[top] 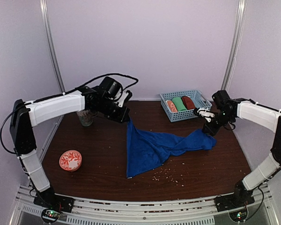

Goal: Roll the towels
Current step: Flatten out the towel at the center of the board, then smooth out the towel at the center of the board.

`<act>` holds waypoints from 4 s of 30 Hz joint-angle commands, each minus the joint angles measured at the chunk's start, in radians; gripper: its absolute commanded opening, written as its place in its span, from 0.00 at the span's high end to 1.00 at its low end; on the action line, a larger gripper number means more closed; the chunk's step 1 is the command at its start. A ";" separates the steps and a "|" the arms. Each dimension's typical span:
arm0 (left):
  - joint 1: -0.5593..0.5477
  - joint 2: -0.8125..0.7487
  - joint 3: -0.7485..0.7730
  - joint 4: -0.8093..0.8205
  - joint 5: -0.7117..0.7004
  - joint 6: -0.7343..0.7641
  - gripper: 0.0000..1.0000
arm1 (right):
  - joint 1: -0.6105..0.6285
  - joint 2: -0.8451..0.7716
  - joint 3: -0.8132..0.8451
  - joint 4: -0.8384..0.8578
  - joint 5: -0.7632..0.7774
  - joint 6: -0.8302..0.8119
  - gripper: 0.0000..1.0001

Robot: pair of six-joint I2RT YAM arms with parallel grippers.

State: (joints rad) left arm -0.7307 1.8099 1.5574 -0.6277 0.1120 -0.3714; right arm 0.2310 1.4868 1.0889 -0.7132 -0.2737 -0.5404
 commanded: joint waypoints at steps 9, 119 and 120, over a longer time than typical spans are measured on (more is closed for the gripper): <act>0.103 -0.376 -0.148 0.038 -0.290 0.202 1.00 | -0.271 -0.126 0.298 -0.064 -0.163 0.117 1.00; -0.050 -0.311 -0.968 0.215 -0.001 -0.266 1.00 | -0.256 -0.014 -0.466 -0.135 0.099 -0.373 0.96; -0.064 -0.320 -0.975 0.206 -0.007 -0.280 1.00 | -0.254 -0.026 -0.467 -0.158 0.093 -0.388 0.96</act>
State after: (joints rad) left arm -0.7464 1.4918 0.6495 -0.2749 0.1089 -0.5682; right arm -0.0383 1.4410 0.7044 -0.6804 -0.1852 -0.8719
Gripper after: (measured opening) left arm 0.003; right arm 0.034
